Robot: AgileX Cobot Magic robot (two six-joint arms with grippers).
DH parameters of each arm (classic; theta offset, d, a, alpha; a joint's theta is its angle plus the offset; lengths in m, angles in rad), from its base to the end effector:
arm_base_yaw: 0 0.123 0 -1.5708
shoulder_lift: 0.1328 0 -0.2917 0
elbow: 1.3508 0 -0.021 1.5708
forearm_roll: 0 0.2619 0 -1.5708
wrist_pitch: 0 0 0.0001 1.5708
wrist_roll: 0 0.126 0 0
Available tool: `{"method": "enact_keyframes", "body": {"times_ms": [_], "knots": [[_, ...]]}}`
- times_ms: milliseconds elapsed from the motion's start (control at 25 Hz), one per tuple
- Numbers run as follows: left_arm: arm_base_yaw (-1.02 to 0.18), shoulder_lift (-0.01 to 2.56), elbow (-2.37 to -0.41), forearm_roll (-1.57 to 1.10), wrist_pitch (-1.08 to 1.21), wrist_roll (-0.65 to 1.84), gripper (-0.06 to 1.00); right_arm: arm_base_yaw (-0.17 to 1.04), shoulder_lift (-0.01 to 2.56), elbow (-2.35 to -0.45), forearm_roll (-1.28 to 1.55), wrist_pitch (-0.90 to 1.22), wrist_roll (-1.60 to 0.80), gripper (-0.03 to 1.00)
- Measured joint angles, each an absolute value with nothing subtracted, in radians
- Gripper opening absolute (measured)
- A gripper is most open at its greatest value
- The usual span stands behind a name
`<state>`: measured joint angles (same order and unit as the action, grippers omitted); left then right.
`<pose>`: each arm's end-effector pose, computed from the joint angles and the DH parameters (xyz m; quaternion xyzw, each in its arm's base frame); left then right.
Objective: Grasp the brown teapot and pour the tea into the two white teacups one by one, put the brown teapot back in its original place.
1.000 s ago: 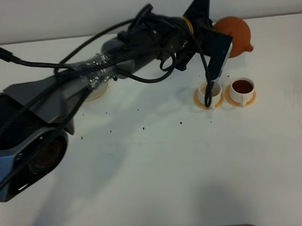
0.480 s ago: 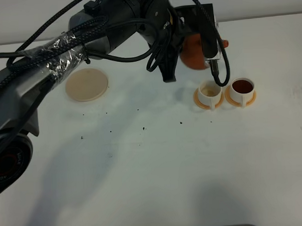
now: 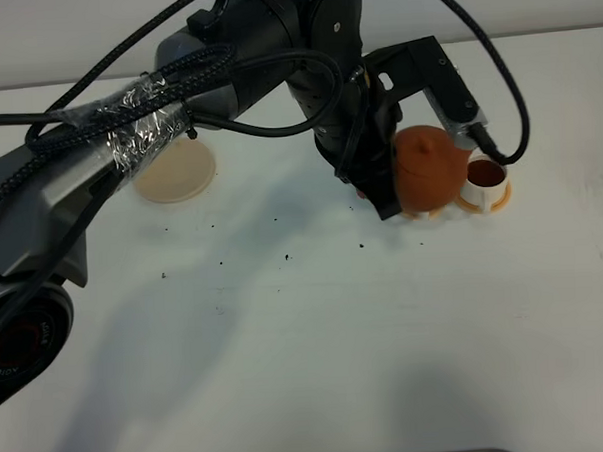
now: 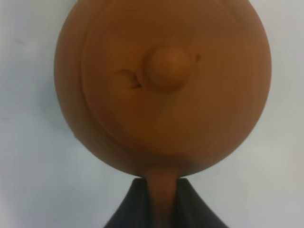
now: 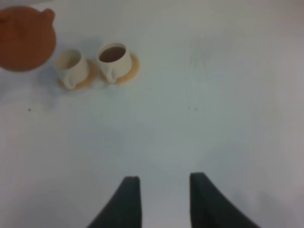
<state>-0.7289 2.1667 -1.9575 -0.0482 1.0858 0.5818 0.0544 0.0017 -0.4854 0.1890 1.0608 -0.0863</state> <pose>0.3704 -0.3380 0.2119 0.5935 0.7840 -0.0362 0.1783 0.0289 0.0223 0.2636 -0.0629 0.8513 0.0861 0.5137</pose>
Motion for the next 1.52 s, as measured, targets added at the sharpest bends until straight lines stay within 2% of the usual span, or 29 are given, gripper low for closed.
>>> {"method": "enact_keyframes", "body": {"times_ms": [360, 600, 880, 1120, 1520], "knots": [[-0.781, 2.266, -1.959, -0.045, 1.106, 0.352, 0.1, 0.054, 0.002, -0.485, 0.189, 1.061, -0.086, 0.24], [-0.783, 2.296, -1.959, -0.03, 1.096, 0.342, 0.1, 0.054, 0.002, -0.485, 0.189, 1.061, -0.086, 0.24], [-0.769, 2.238, -1.959, 0.106, 1.118, 0.432, 0.1, 0.054, 0.002, -0.485, 0.189, 1.061, -0.086, 0.24], [-0.687, 2.194, -1.959, 0.224, 1.112, 0.623, 0.1, 0.054, 0.002, -0.485, 0.189, 1.061, -0.086, 0.24], [-0.619, 2.195, -1.959, 0.398, 0.865, 0.893, 0.1, 0.054, 0.002, -0.485, 0.189, 1.061, -0.086, 0.24]]}}
